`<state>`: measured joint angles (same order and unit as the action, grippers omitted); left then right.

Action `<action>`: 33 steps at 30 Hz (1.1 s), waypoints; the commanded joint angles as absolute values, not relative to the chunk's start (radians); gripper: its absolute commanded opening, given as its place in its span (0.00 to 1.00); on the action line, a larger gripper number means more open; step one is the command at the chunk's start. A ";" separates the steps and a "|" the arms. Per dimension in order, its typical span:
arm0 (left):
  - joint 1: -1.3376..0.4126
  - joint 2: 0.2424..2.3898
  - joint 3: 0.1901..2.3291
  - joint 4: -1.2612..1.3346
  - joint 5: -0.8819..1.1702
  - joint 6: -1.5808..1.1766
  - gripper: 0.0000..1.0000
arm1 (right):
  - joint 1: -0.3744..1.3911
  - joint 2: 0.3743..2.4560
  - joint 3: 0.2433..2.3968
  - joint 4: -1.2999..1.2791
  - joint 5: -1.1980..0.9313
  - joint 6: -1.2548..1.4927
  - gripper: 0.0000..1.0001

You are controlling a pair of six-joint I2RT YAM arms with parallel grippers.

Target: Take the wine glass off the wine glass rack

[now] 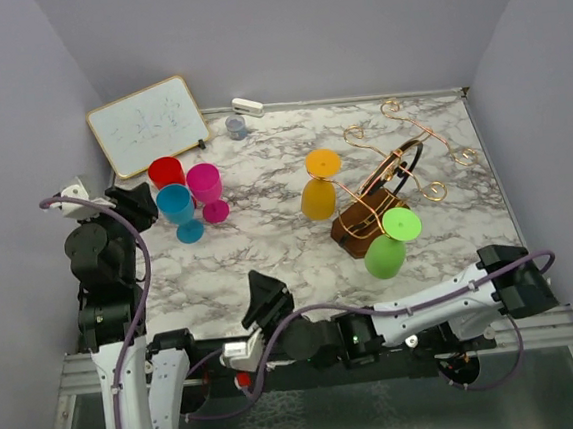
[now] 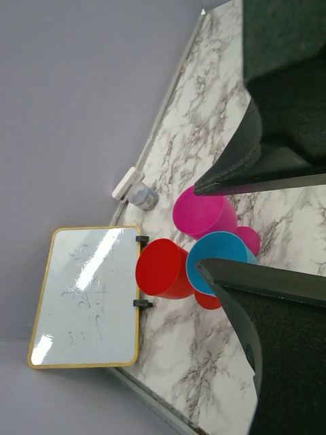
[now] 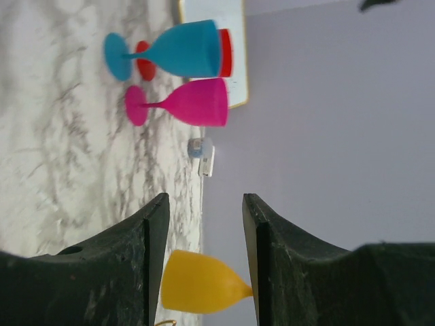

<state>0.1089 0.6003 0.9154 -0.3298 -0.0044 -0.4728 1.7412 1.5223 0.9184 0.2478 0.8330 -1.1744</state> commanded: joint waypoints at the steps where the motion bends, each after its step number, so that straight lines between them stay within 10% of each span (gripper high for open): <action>1: 0.105 0.536 0.885 -0.389 0.035 -0.435 0.44 | 1.629 1.523 1.150 0.230 0.862 -1.099 0.47; 13: 0.066 0.457 0.724 -0.393 0.005 -0.404 0.44 | 1.153 1.500 1.784 -0.362 0.699 -0.519 0.47; 20: 0.047 0.443 0.683 -0.378 0.126 -0.403 0.44 | 0.835 1.513 2.055 -0.789 0.167 0.027 0.48; 26: 0.026 0.436 0.676 -0.395 0.118 -0.403 0.44 | 0.487 1.522 1.988 -0.830 -0.481 0.283 0.47; 33: -0.001 0.442 0.665 -0.389 0.131 -0.410 0.44 | 0.418 1.484 1.806 -0.765 -0.680 0.429 0.51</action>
<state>0.0162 0.4469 0.6743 -0.4049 0.1001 -0.4126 0.4328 1.5055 1.8637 -0.7536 -0.4332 0.2821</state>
